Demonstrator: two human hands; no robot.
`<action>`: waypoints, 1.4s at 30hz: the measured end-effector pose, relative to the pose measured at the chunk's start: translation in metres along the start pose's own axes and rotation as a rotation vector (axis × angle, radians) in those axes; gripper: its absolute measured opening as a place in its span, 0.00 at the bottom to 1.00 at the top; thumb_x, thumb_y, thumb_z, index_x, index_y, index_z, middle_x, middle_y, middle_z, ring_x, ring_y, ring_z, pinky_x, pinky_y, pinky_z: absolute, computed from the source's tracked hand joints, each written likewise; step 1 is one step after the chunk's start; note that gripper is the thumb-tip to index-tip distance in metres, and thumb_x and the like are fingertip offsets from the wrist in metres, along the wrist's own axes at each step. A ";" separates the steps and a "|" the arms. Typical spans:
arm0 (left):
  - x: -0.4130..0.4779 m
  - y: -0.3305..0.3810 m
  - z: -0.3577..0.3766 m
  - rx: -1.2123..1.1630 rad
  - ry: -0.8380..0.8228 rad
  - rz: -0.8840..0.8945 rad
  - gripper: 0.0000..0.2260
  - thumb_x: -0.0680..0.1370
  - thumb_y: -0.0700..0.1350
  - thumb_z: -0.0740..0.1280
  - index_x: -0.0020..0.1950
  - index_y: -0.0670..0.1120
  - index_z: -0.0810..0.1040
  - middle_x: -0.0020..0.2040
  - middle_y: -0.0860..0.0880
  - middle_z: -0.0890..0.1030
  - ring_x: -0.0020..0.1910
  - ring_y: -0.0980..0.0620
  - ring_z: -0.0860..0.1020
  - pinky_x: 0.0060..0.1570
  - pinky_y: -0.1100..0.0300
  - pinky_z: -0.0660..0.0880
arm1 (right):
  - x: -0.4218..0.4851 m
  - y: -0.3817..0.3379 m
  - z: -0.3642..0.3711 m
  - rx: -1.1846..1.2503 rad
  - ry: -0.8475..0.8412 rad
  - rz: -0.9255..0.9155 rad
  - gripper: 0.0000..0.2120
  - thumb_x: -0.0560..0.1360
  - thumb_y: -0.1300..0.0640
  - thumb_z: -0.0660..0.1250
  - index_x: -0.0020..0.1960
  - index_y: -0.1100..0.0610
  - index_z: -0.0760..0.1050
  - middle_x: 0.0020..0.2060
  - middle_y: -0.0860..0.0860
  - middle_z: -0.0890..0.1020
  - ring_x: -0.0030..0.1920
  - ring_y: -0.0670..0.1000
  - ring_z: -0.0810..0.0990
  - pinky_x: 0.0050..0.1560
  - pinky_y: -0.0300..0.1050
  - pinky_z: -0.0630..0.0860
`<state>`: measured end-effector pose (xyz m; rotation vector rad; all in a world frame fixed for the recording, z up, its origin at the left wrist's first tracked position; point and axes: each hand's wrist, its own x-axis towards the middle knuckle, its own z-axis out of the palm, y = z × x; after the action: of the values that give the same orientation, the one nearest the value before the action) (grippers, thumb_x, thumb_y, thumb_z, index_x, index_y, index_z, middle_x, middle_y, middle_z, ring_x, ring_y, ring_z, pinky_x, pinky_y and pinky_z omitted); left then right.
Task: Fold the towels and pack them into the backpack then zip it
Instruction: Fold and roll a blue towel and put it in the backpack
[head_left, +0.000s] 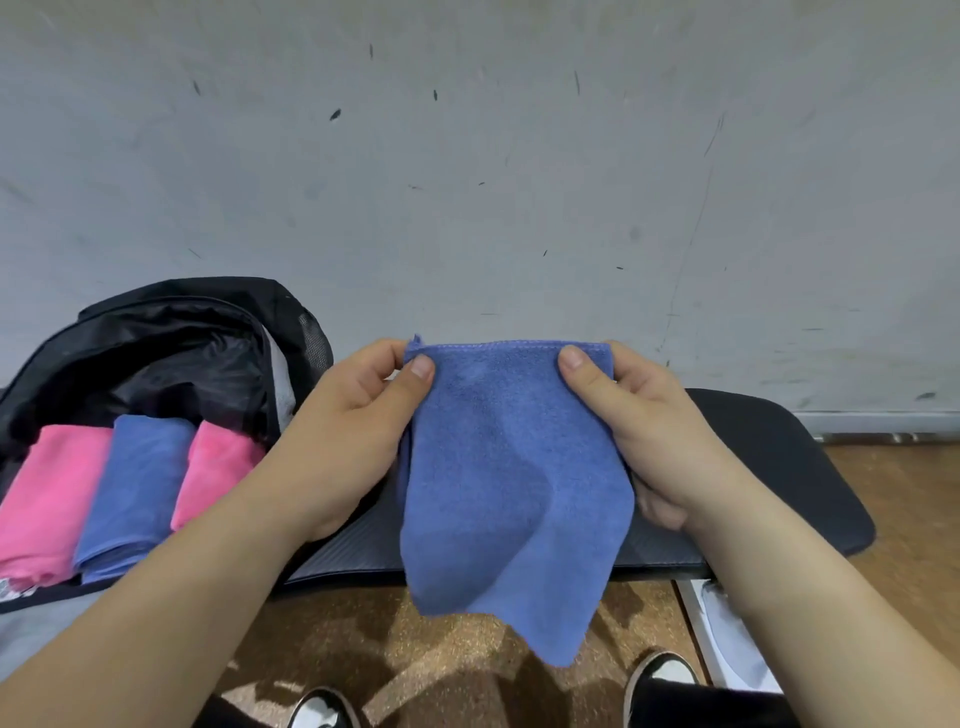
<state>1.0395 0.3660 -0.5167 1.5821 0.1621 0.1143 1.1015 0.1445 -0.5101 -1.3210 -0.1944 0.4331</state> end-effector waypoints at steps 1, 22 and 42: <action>0.001 0.000 0.000 -0.035 -0.015 -0.045 0.11 0.87 0.46 0.61 0.56 0.42 0.81 0.38 0.51 0.84 0.34 0.56 0.81 0.32 0.66 0.75 | 0.000 0.000 -0.001 0.005 -0.014 0.030 0.16 0.82 0.53 0.66 0.63 0.63 0.79 0.56 0.61 0.87 0.56 0.59 0.87 0.54 0.51 0.84; 0.090 -0.044 0.002 0.427 0.322 0.242 0.09 0.81 0.38 0.70 0.56 0.50 0.84 0.47 0.60 0.84 0.41 0.69 0.80 0.46 0.75 0.74 | 0.078 0.048 -0.026 -0.509 0.322 -0.423 0.05 0.78 0.68 0.69 0.49 0.60 0.77 0.44 0.50 0.83 0.43 0.40 0.78 0.42 0.30 0.75; 0.029 -0.099 -0.017 1.221 -0.489 0.050 0.09 0.74 0.46 0.73 0.52 0.57 0.86 0.52 0.59 0.81 0.54 0.56 0.80 0.57 0.51 0.79 | 0.030 0.095 -0.069 -1.399 -0.294 0.095 0.09 0.71 0.55 0.79 0.48 0.45 0.84 0.52 0.43 0.73 0.50 0.48 0.78 0.58 0.49 0.76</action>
<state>1.0620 0.3890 -0.6161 2.7666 -0.2522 -0.4154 1.1365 0.1124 -0.6220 -2.6348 -0.7732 0.5927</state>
